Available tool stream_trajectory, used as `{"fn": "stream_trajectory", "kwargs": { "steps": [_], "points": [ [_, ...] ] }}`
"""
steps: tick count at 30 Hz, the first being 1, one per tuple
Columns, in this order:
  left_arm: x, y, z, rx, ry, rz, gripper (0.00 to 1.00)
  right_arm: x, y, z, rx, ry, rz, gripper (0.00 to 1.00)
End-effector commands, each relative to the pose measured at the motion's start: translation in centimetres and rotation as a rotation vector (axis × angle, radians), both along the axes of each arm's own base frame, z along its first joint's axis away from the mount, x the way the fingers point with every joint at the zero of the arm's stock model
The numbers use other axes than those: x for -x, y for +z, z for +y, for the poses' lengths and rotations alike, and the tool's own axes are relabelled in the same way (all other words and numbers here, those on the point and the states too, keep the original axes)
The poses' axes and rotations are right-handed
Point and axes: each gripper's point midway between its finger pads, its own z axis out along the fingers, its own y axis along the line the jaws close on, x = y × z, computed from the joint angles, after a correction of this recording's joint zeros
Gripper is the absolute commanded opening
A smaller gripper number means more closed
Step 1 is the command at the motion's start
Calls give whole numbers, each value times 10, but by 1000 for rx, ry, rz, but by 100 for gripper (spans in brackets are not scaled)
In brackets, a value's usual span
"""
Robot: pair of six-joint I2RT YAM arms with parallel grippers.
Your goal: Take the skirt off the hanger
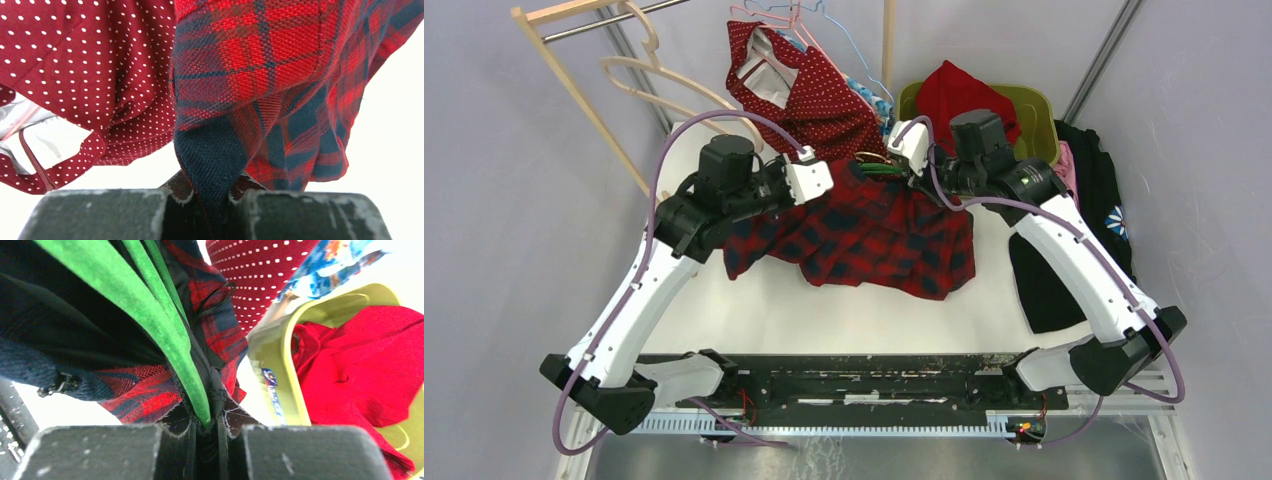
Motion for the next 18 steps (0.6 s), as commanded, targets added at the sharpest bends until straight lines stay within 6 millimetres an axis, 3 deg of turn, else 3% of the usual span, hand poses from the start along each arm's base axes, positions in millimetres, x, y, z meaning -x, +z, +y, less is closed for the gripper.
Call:
{"fn": "stream_trajectory", "kwargs": {
  "steps": [1,6,10,12,15,18],
  "points": [
    [-3,59,-30,163,-92,-188,3,-44,52,-25,-113,-251,-164,1],
    [-28,62,-11,173,78,-245,3,-56,57,-36,-56,-293,-212,1],
    [-49,47,10,98,236,-242,4,-58,72,-43,-21,-297,-260,1],
    [-57,48,19,79,298,-264,5,-57,80,-49,-5,-308,-289,1],
    [-60,74,17,149,307,-308,3,-56,86,-49,-14,-309,-302,1],
    [-48,121,-4,331,201,-373,5,-56,82,-43,-33,-291,-278,1]
  ]
}}
